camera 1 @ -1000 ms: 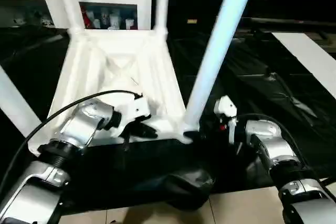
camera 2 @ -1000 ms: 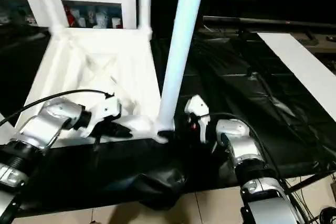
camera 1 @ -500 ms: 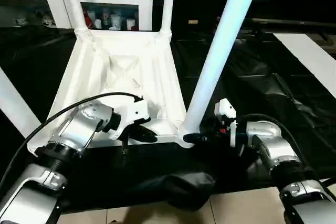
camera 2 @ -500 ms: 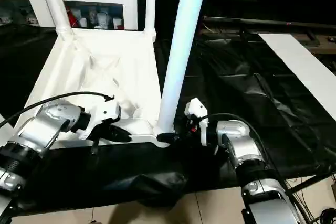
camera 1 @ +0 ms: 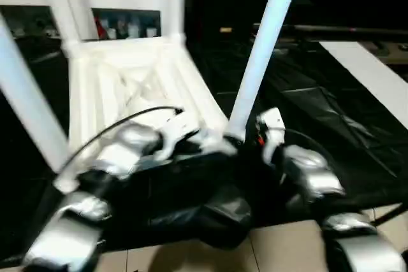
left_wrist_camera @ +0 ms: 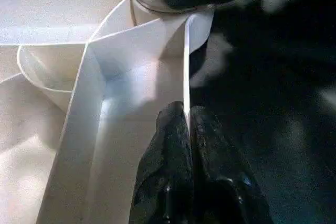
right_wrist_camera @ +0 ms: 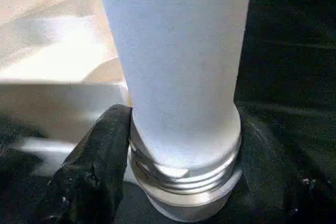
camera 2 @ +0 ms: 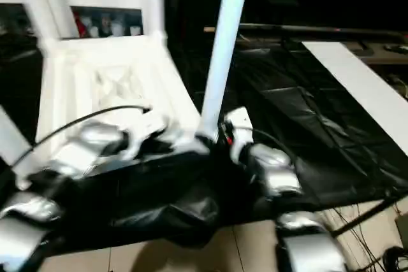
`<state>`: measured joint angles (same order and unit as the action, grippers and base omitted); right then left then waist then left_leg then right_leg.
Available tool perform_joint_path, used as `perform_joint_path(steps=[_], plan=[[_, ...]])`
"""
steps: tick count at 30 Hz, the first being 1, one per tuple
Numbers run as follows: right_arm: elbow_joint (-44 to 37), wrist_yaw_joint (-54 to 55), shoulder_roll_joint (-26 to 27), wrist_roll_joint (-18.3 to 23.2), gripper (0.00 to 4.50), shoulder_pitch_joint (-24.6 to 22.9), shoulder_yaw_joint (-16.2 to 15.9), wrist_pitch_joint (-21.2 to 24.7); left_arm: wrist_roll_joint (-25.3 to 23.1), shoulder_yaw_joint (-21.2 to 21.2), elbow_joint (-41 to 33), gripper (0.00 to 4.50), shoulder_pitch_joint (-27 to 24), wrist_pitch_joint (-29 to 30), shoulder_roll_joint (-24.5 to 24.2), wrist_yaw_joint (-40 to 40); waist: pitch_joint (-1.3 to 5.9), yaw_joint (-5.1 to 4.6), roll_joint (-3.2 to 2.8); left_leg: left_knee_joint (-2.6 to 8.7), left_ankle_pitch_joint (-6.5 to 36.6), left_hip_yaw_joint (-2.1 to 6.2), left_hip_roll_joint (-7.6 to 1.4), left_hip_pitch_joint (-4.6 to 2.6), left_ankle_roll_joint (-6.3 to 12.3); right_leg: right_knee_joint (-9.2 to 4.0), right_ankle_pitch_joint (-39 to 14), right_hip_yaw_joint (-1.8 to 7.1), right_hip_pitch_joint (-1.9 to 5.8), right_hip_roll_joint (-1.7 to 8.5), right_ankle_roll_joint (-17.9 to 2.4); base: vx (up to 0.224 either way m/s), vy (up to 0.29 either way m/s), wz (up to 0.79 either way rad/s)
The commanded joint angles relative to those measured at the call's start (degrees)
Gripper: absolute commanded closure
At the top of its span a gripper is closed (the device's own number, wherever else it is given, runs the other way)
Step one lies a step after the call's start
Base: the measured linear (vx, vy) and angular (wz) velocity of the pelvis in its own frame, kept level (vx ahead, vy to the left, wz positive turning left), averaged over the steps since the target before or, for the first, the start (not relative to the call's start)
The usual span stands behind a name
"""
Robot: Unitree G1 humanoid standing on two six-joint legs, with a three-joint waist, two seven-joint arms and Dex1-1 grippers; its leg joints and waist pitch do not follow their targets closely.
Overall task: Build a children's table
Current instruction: Rotate leg to tighten
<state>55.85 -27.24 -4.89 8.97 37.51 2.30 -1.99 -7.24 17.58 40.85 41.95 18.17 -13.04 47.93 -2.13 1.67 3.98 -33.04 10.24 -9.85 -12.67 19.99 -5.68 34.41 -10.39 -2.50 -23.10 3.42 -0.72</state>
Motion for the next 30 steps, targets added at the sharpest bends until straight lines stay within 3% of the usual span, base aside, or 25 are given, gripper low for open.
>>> perform_joint_path(steps=[1, 7, 8, 13, 15, 17, 18, 20, 23, 24, 26, 30], plan=[[2.53, 3.85, 1.99, -1.54, 1.81, 0.74, -1.03, 1.11, -1.64, 0.93, 5.03, 4.50, 0.10, 2.22, 1.79, -4.03, 2.64, -0.29, -0.74, 3.95, 18.71, -0.10, -0.17, -0.41, -0.94, -5.21, -23.80, 1.78, 1.50, 3.36, -8.09, 0.000, 0.000, 0.00], [0.74, -2.09, 3.91, -0.86, 1.81, 0.42, -1.28, -2.97, -2.49, 1.41, 7.59, 4.50, 0.92, 0.42, 2.38, -3.60, 2.86, 0.05, -0.66, 3.98, 16.44, -0.27, -0.30, -0.03, 0.53, -4.64, -16.80, 1.92, 2.05, 3.39, -9.95, 0.000, 0.000, 0.00], [-0.42, -4.78, 3.56, 0.27, 1.25, 0.13, -0.69, -4.20, -2.50, 1.64, 7.38, 4.50, 0.66, -0.13, 1.99, -2.83, 2.90, 0.12, -0.64, 3.91, 16.29, -0.35, -0.31, -0.01, 0.84, -4.64, -16.19, 1.95, 2.13, 3.49, -10.31, 0.000, 0.000, 0.00], [-3.10, -13.23, 1.05, 2.99, 0.89, -0.16, -0.58, -2.65, -2.35, 2.87, 6.40, 4.50, -0.13, -2.48, 0.34, 1.30, 2.99, 0.26, -0.55, 3.82, 14.90, -0.44, -0.40, 0.20, 2.34, -4.56, -15.07, 1.90, 2.51, 3.53, -11.11, 0.000, 0.000, 0.00], [-4.48, -18.28, -1.20, 2.74, 0.63, -1.10, -2.33, -1.17, -2.11, 3.55, 4.91, 4.50, -0.82, -3.02, -0.90, 4.02, 2.87, 0.25, -0.60, 4.01, 13.69, -0.33, -0.48, 0.38, 2.56, -4.37, -13.84, 1.78, 2.73, 3.44, -11.43, 0.000, 0.000, 0.00], [-6.75, -25.93, -5.26, 1.92, 0.43, -3.08, -4.79, -0.84, -0.51, 4.70, 0.31, 4.50, -2.64, -2.74, -3.48, 11.59, 2.85, 0.17, -0.52, 3.93, 13.81, -0.37, -0.46, 0.51, 2.76, -4.46, -15.13, 1.75, 2.79, 3.56, -11.25, 0.000, 0.000, 0.00], [-6.78, -26.04, -5.33, 1.90, 0.43, -3.11, -4.83, -0.84, -0.48, 4.72, 0.24, 4.50, -2.67, -2.74, -3.51, 11.70, 2.82, 0.35, -0.46, 3.97, 13.60, -0.26, -0.60, 0.42, 2.74, -4.56, -15.49, 1.73, 2.97, 3.71, -11.19, 0.000, 0.000, 0.00], [-10.42, -33.81, -8.33, 3.08, 0.43, -5.45, -5.89, 0.16, 0.56, 7.03, -4.81, 4.50, -4.73, -5.03, -7.12, 19.93, 2.73, 0.23, -0.71, 3.95, 14.36, -0.43, -0.74, 0.28, 3.16, -4.63, -15.88, 1.94, 2.49, 3.63, -11.63, 0.000, 0.000, 0.00], [-13.70, -39.89, -11.28, 3.70, 0.43, -7.48, -7.38, 1.11, 1.29, 9.32, -9.67, 4.50, -6.71, -6.01, -11.02, 26.92, 2.80, 0.40, -1.13, 4.15, 14.43, -0.37, -1.01, -0.12, 2.79, -4.30, -13.58, 1.98, 2.36, 3.52, -12.75, 0.000, 0.000, 0.00], [-14.25, -41.17, -11.92, 3.76, 0.43, -7.82, -7.72, 1.46, 1.18, 9.46, -10.13, 4.50, -6.90, -6.16, -11.54, 27.30, 2.91, 0.54, -1.23, 4.03, 13.99, -0.61, -1.07, -0.57, 2.72, -4.09, -10.96, 1.98, 2.11, 3.36, -13.80, 0.000, 0.000, 0.00], [-15.36, -43.60, -13.16, 3.83, 0.43, -8.43, -8.37, 2.04, 1.52, 9.00, -10.80, 4.50, -7.19, -6.45, -12.05, 27.56, 2.79, 0.92, -1.25, 4.12, 13.50, -0.73, -1.05, -0.54, 2.60, -3.89, -9.04, 1.93, 2.26, 3.24, -14.62, 0.000, 0.000, 0.00], [-16.83, -46.19, -14.52, 3.20, 0.43, -8.89, -9.75, 2.41, 1.91, 8.48, -11.93, 4.50, -7.64, -6.27, -12.93, 28.42, 2.82, 1.33, -1.04, 4.08, 12.78, -0.82, -0.95, -0.35, 2.05, -3.70, -9.23, 1.98, 2.54, 3.38, -13.81, 0.000, 0.000, 0.00]])
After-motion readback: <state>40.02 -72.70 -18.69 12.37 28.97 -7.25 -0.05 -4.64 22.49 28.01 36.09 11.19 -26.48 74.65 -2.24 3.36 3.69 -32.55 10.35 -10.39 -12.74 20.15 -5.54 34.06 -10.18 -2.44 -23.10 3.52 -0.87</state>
